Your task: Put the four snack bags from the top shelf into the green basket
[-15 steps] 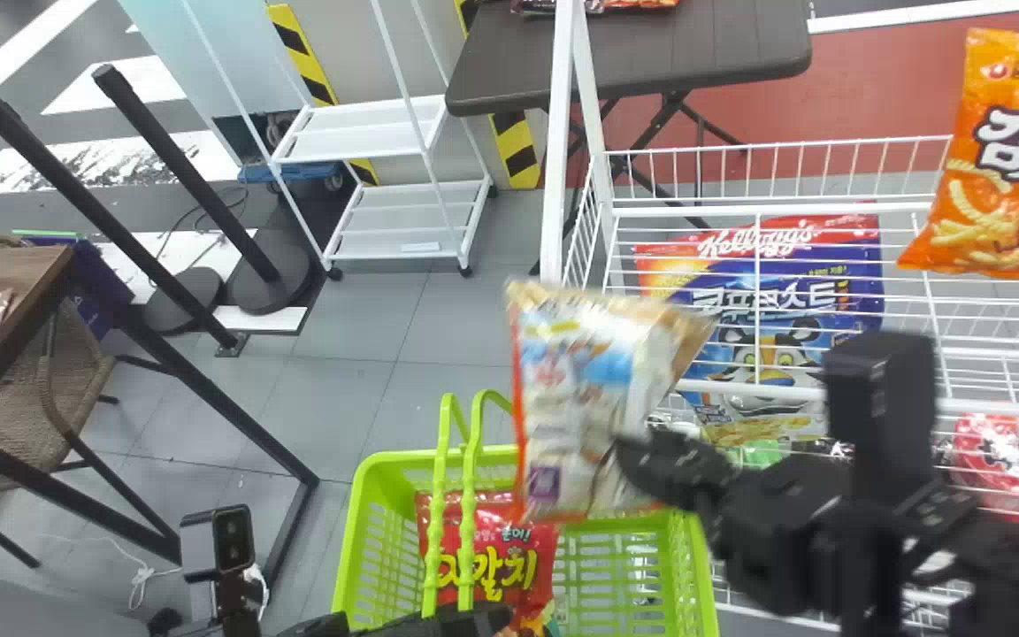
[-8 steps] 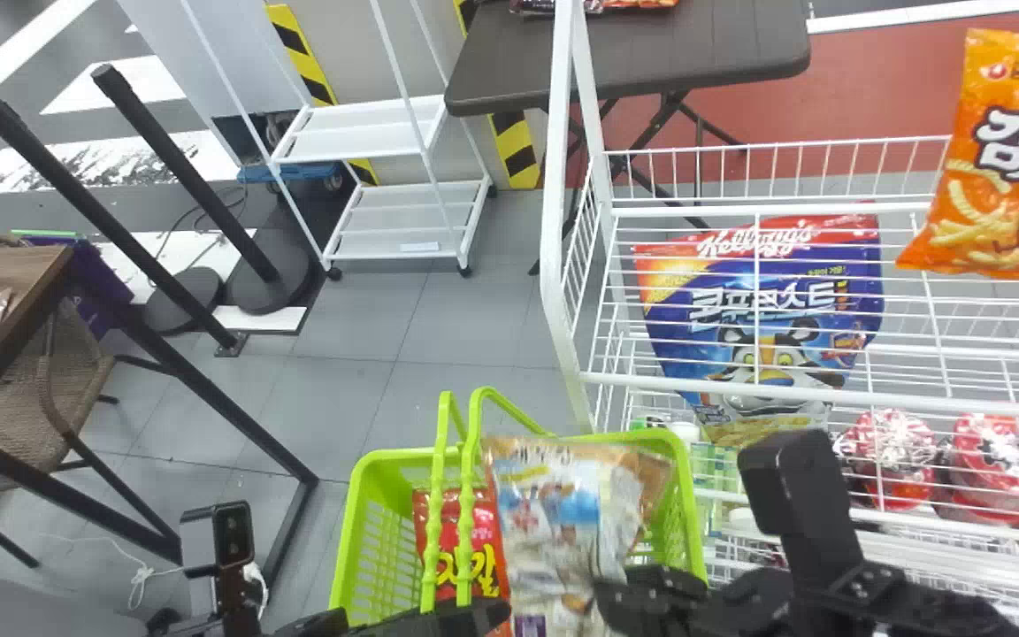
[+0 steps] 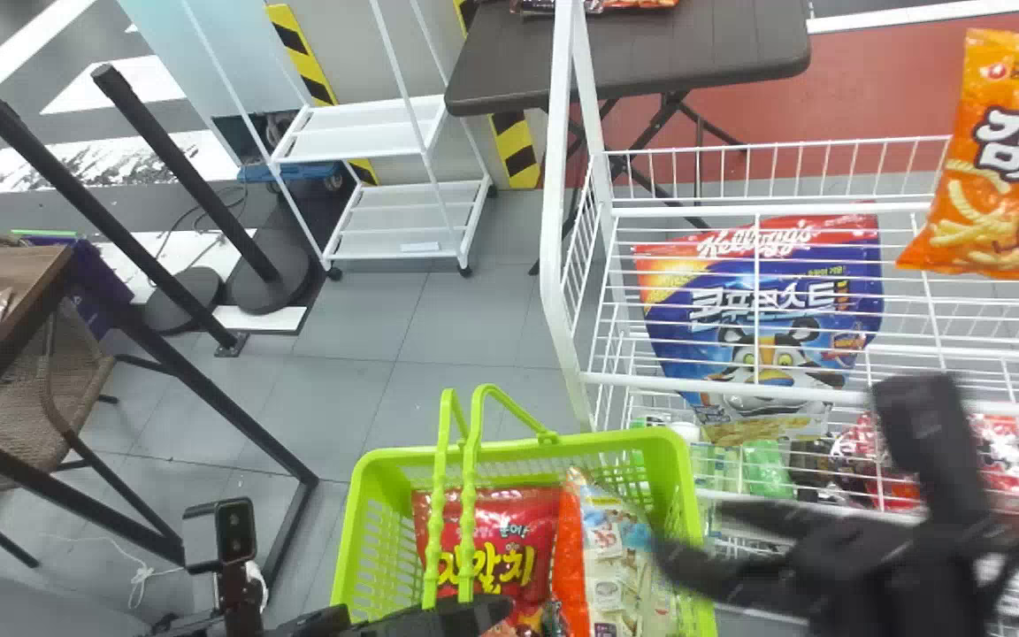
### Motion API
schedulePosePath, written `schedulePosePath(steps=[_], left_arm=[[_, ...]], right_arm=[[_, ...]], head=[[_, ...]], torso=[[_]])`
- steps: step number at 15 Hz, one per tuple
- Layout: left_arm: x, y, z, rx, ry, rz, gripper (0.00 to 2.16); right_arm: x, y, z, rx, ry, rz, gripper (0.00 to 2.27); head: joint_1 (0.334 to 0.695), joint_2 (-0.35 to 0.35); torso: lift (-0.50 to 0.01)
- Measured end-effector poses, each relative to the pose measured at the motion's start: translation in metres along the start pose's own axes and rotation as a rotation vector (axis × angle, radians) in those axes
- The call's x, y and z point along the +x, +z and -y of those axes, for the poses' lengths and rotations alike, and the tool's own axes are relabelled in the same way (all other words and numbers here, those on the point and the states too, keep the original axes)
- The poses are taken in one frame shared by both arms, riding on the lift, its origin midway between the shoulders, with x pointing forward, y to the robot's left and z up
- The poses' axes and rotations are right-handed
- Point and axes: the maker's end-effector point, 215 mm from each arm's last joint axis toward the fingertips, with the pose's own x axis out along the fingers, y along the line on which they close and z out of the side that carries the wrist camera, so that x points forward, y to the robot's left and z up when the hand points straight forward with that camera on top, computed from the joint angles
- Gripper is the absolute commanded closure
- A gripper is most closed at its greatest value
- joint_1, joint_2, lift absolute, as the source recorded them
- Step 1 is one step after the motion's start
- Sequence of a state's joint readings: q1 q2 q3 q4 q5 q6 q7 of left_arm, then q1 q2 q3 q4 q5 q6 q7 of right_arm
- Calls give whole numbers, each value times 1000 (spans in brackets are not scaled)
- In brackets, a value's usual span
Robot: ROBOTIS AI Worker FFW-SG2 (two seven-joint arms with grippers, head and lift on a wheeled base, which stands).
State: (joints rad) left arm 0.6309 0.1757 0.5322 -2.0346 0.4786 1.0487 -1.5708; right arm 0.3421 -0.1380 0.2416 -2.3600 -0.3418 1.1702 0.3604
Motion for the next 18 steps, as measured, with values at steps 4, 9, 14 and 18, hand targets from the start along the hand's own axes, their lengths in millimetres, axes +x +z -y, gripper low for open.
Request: schedulePosePath(steps=[4,9,14,18], left_arm=[[0,1,-1,0,0,0,2148],[4,1,-1,-1,-10,-6,2148],[4,0,1,-4,-16,-6,2148],[4,0,1,-5,-17,-6,2148]], right_arm=[[-63,81,131,-43,-311,202,60],[-116,129,256,-99,-679,259,53],[-117,162,316,-136,-748,355,63],[-93,175,347,-104,-723,387,103]], head=[[695,245],[695,-5],[695,-77],[695,-79]], torso=[[0],[0],[0],[0]])
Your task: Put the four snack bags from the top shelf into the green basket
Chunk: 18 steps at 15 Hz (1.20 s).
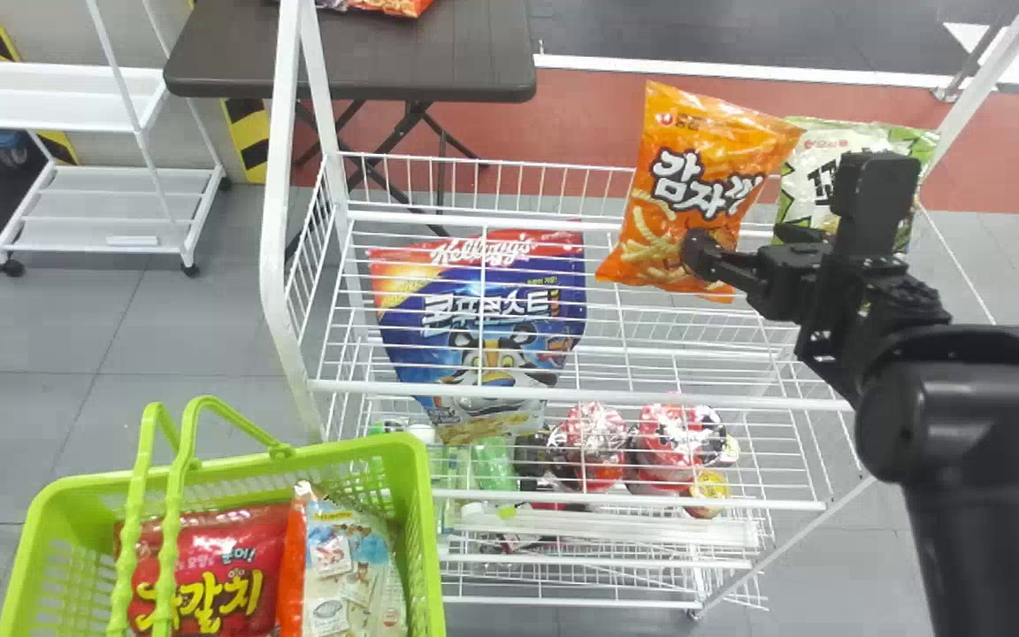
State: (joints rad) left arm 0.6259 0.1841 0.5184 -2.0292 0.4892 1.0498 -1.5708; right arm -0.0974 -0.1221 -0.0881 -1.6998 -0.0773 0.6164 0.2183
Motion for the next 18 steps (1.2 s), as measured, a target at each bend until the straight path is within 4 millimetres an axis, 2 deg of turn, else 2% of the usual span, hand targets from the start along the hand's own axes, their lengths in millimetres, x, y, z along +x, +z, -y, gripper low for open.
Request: schedulePosePath(steps=[3,4,5,6,9,15,16,18], left_arm=[[0,-1,0,-2,0,-1,2148],[0,-1,0,-3,0,0,2148],[0,-1,0,-3,-1,0,2148],[0,-1,1,-3,-2,0,2148],[-1,0,1,-2,-1,2,2148],[0,1,0,0,-3,4,2148],[0,1,0,-1,-3,4,2148],[-1,2,0,-1,0,7,2148]], right_arm=[[25,8,-15,32,76,68,481],[29,11,-20,47,103,89,775],[31,11,-25,56,129,100,1494],[31,8,-29,58,149,99,2007],[26,-7,-34,65,166,77,2250],[3,-10,-30,55,152,112,2250],[-8,-3,-31,55,155,134,2250],[-43,15,-46,55,181,180,2250]], head=[[695,-50],[695,-43],[695,-38],[695,-32],[695,-21],[695,-29],[695,-33],[695,-19]], torso=[[0],[0],[0],[0],[0],[0],[0],[0]])
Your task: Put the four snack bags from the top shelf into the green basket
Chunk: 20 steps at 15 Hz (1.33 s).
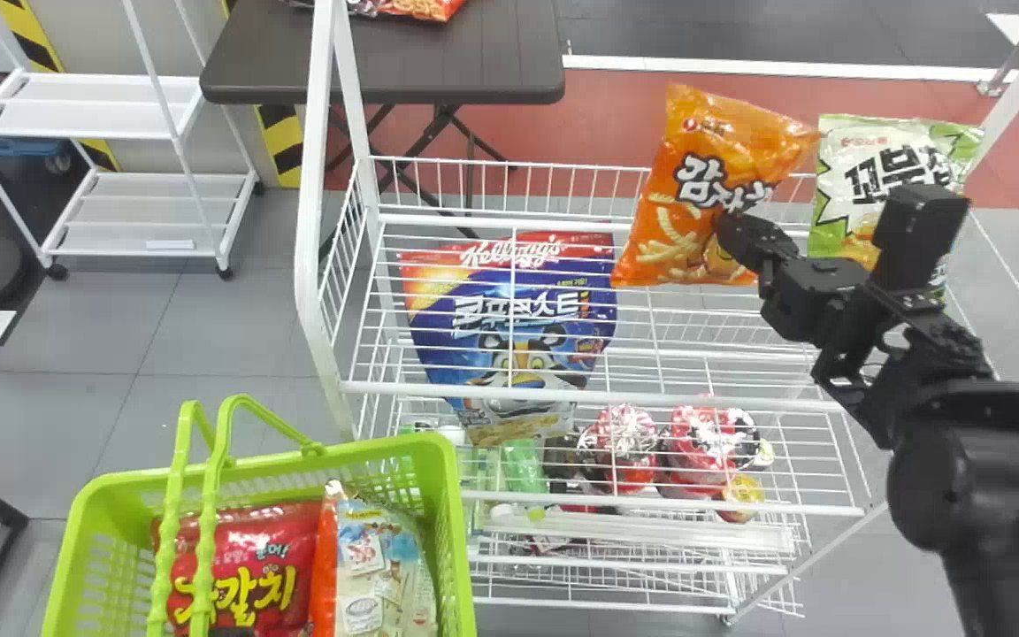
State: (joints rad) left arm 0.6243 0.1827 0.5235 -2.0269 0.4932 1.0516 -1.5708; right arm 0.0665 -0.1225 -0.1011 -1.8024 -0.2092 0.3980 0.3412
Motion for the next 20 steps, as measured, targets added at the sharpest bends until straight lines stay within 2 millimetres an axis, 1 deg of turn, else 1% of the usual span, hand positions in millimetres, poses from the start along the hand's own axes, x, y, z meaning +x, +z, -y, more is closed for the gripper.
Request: schedulePosePath(steps=[1,3,4,5,6,8,9,11,12,14,15,17,20], left_arm=[[0,0,0,0,1,1,2148],[-1,0,0,0,2,1,2148],[-1,0,0,0,2,1,2148],[-1,1,0,1,3,1,2148],[-1,1,0,1,3,1,2148],[-1,1,0,1,3,0,2148],[-1,0,0,-3,4,-1,2148],[-3,-1,0,-10,6,-3,2148],[-3,0,0,-10,6,-5,2148],[-4,0,1,-10,4,-6,2148],[-4,0,1,-10,3,-7,2148],[-3,1,1,-9,1,-7,2148],[-2,1,1,-8,-2,-9,2148]], right_arm=[[-19,9,-19,6,24,3,2250],[-54,13,-64,38,95,-31,2250],[-72,12,-92,58,144,-55,2250],[-87,5,-120,87,195,-99,2253],[-99,-6,-144,118,241,-151,2253],[-124,-44,-203,188,361,-317,2253],[-134,-59,-227,209,411,-384,2253],[-157,-87,-278,231,522,-534,2253],[-165,-94,-298,227,566,-589,2253],[-168,-104,-325,218,629,-644,2253],[-166,-112,-335,218,646,-669,2253],[-156,-132,-357,236,679,-703,2253],[-134,-147,-390,268,719,-693,2250]], head=[[695,-5],[695,34],[695,94],[695,126],[695,166],[695,254],[695,350],[695,350],[695,350],[695,350],[695,350],[695,350],[695,350]], torso=[[0],[0],[0],[0],[0],[0],[0],[0],[0],[0],[0],[0],[0]])
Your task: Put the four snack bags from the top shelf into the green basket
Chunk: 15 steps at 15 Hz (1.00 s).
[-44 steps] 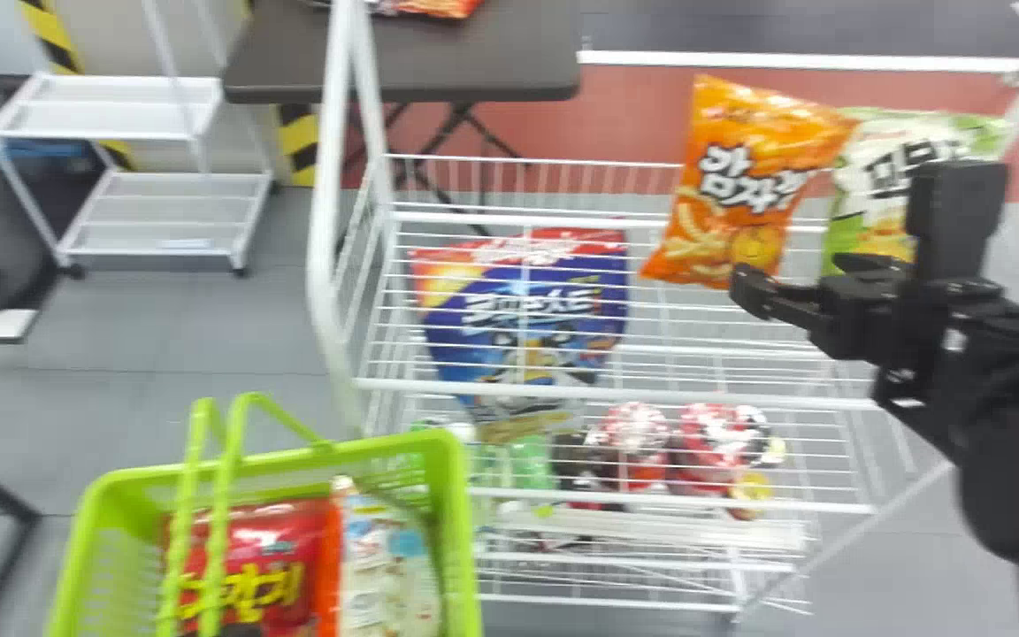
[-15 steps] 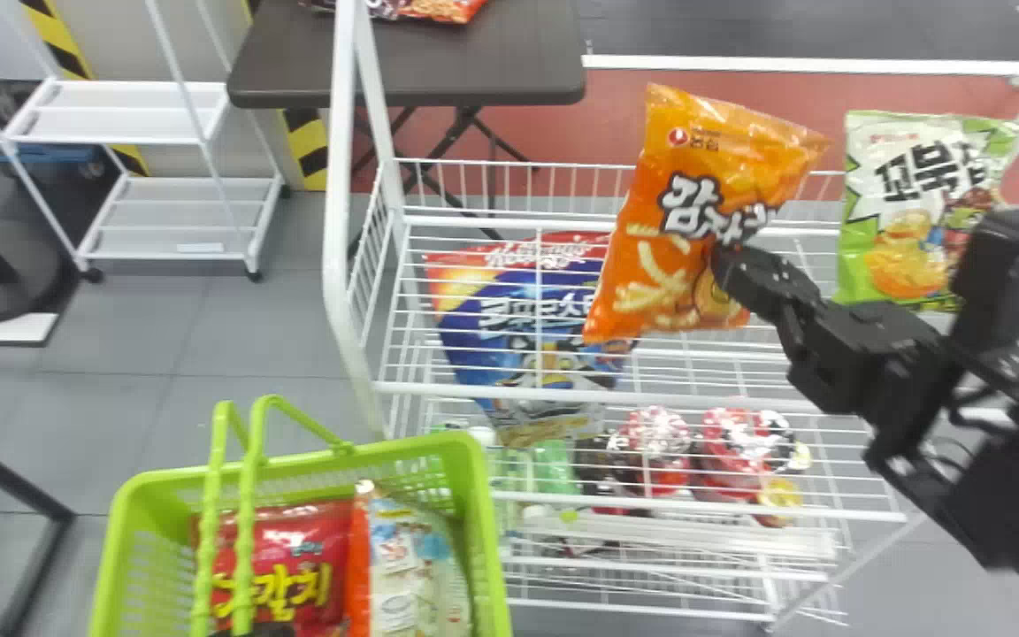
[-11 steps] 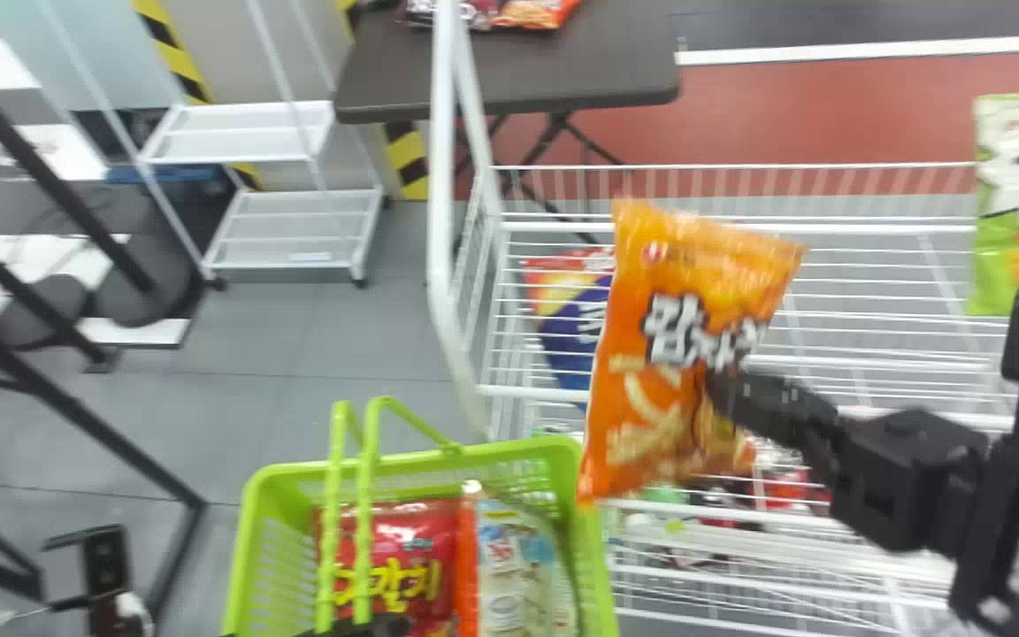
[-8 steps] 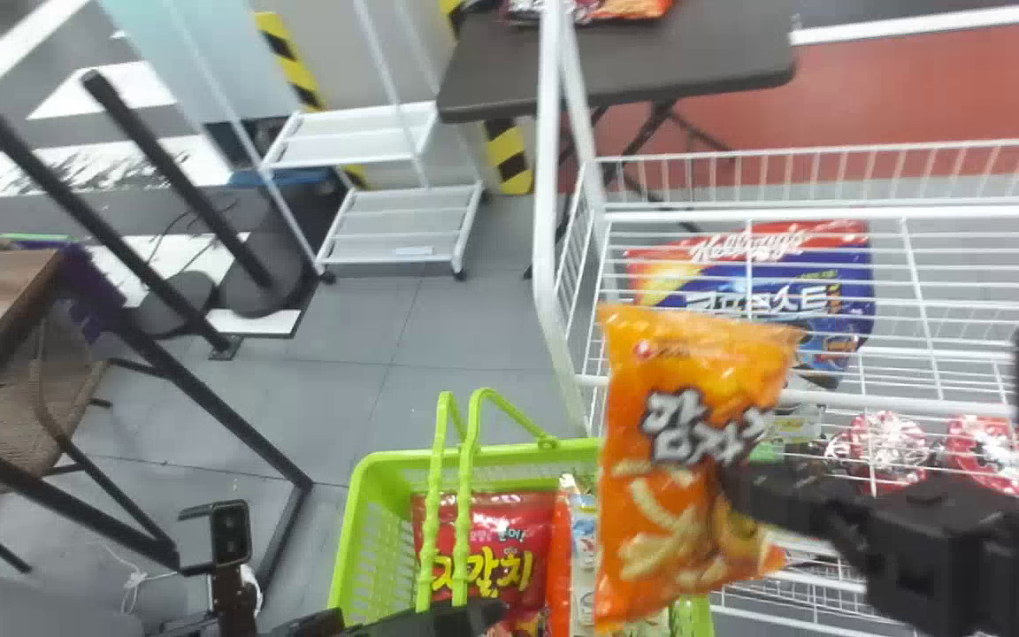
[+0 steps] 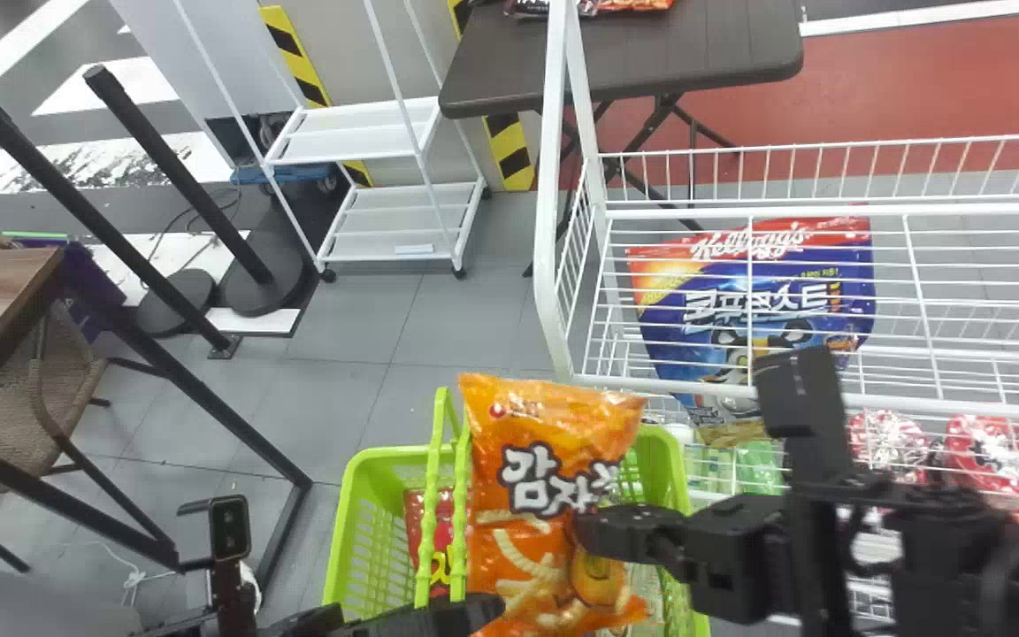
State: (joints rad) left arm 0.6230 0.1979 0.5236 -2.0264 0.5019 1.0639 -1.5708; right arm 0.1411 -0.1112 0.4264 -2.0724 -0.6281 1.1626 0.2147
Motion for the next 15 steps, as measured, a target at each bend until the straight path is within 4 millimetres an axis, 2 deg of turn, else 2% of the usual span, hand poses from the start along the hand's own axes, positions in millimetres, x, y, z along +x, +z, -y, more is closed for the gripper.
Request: schedulePosePath(steps=[4,5,6,7,8,11,13,15], left_arm=[[1,0,0,0,-3,-1,2148],[2,0,0,0,-4,0,2148],[2,0,0,0,-4,0,2148],[2,0,0,0,-4,0,2148],[1,0,0,-1,-3,0,2148],[0,0,-1,-3,-2,0,2148],[0,0,-1,-3,-1,-1,2148],[-1,0,-1,-6,0,-1,2148]], right_arm=[[46,-3,-16,31,67,-39,2223],[55,-5,-16,28,58,-57,2091],[63,-8,-15,20,46,-79,1764],[68,-13,-14,14,45,-103,802],[71,-20,-16,13,51,-132,-2],[60,-44,-23,27,88,-227,49],[38,-48,-26,31,99,-264,63],[5,-48,-22,48,99,-284,43]], head=[[695,350],[695,350],[695,350],[695,350],[695,350],[695,350],[695,350],[695,350]], torso=[[0],[0],[0],[0],[0],[0],[0],[0]])
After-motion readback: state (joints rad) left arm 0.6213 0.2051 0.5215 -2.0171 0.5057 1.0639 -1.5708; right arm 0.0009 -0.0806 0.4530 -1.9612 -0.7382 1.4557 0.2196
